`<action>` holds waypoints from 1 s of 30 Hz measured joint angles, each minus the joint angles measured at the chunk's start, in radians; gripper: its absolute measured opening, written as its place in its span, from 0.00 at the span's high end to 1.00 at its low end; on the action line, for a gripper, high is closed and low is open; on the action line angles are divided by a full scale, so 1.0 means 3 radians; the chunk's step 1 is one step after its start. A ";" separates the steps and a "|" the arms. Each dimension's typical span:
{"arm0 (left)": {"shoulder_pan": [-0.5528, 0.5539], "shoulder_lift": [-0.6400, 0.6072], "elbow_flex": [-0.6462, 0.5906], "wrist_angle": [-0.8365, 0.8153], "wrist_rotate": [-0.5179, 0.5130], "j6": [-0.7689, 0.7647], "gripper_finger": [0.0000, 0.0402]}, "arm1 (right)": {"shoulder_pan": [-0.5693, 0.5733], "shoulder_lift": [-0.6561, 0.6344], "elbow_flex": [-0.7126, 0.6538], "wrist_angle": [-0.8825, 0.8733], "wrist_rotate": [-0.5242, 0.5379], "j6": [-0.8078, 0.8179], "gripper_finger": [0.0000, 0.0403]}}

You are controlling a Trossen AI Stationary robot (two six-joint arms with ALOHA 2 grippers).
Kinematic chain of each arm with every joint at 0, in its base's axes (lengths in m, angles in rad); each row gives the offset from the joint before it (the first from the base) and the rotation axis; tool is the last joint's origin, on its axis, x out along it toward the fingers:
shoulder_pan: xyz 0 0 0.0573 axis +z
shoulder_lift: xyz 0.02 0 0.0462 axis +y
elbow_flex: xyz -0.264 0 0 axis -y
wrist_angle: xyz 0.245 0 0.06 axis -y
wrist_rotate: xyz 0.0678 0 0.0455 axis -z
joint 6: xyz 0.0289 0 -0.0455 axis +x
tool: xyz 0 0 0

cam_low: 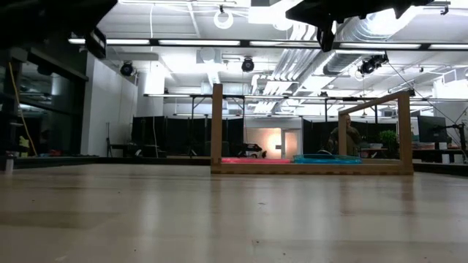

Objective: Place and stack plates onto a shelf
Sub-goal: Return to Home Position

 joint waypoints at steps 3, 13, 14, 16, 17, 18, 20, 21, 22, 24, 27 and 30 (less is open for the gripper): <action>0.0017 -0.0168 -0.0204 0.0109 0.0000 -0.0190 1.00 | 0.0000 0.0000 0.0000 0.0000 0.0000 0.0001 1.00; 0.0017 -0.0727 -0.0320 -0.0477 -0.0044 -0.0041 1.00 | 0.0000 0.0000 0.0000 -0.0021 -0.0040 0.0055 1.00; 0.0017 -0.0752 -0.0320 -0.0568 -0.0019 0.0008 1.00 | 0.0000 0.0000 0.0000 -0.0027 -0.0073 0.0021 1.00; 0.0017 -0.0785 -0.0320 -0.0810 0.0015 0.0151 1.00 | 0.0000 0.0000 0.0000 -0.0045 -0.0171 -0.0043 1.00; 0.0017 -0.0793 -0.0320 -0.0930 0.0033 0.0208 1.00 | 0.0000 0.0000 0.0000 -0.0060 -0.0218 -0.0078 1.00; 0.0017 -0.0797 -0.0320 -0.1042 0.0046 0.0260 1.00 | 0.0000 0.0000 0.0000 -0.0077 -0.0253 -0.0102 1.00; 0.0017 -0.0797 -0.0322 -0.1241 0.0053 0.0308 1.00 | 0.0000 0.0000 0.0000 -0.0113 -0.0364 -0.0174 1.00; 0.0017 -0.0796 -0.0322 -0.1323 0.0051 0.0307 1.00 | 0.0000 0.0000 0.0000 -0.0124 -0.0416 -0.0215 1.00; 0.0017 -0.0778 -0.0318 -0.1326 0.0033 0.0311 1.00 | 0.0000 -0.0001 0.0000 -0.0151 -0.0477 -0.0259 1.00; 0.0017 -0.0769 -0.0315 -0.1331 0.0013 0.0308 1.00 | 0.0000 -0.0020 0.0000 -0.0251 -0.0600 -0.0357 1.00; 0.0017 -0.0769 -0.0315 -0.1345 -0.0079 0.0313 1.00 | 0.0000 -0.0103 0.0000 -0.0469 -0.0744 -0.0490 1.00; 0.0017 -0.0769 -0.0315 -0.1344 -0.0106 0.0313 1.00 | 0.0002 -0.0243 -0.0016 -0.0756 -0.0859 -0.0623 1.00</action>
